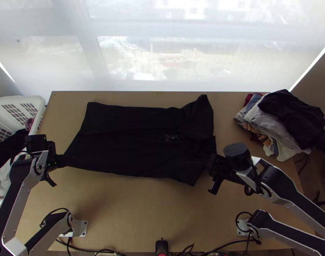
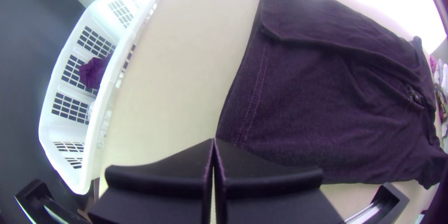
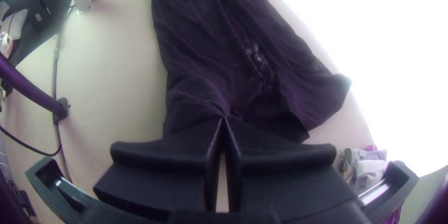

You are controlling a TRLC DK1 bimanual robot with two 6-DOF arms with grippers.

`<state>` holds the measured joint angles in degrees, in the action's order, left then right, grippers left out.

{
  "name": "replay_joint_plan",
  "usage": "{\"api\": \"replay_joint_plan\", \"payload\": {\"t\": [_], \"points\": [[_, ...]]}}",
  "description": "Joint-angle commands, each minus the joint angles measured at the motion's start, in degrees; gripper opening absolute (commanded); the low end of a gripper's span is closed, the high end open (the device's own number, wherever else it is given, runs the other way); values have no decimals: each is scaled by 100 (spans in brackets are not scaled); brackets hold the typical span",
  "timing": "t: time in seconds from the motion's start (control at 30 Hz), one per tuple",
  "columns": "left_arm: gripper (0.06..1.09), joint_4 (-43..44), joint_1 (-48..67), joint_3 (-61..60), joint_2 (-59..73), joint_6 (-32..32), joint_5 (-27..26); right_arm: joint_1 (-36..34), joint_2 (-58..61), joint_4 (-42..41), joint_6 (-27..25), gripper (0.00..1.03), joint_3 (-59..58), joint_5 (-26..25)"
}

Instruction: Fold the t-shirt

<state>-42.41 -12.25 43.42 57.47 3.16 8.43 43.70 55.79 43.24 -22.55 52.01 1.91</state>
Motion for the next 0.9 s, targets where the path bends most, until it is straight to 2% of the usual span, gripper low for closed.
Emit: {"api": "replay_joint_plan", "payload": {"t": [0.0, 0.3, 0.63, 0.87], "points": [[9, -224, -269, -70, -509, 291, -8, -195, -437, 466, 48, 3, 327, -77], [9, -610, -348, -316, -1274, 493, -60, -178, -1044, 1178, 128, 3, 530, -182], [9, -1094, 188, -413, -2038, 229, -87, 68, -1580, 2127, 374, 3, 679, -182], [9, -988, 197, -422, -2144, 229, -113, 86, -1606, 2136, 462, 3, 670, -182]]}}
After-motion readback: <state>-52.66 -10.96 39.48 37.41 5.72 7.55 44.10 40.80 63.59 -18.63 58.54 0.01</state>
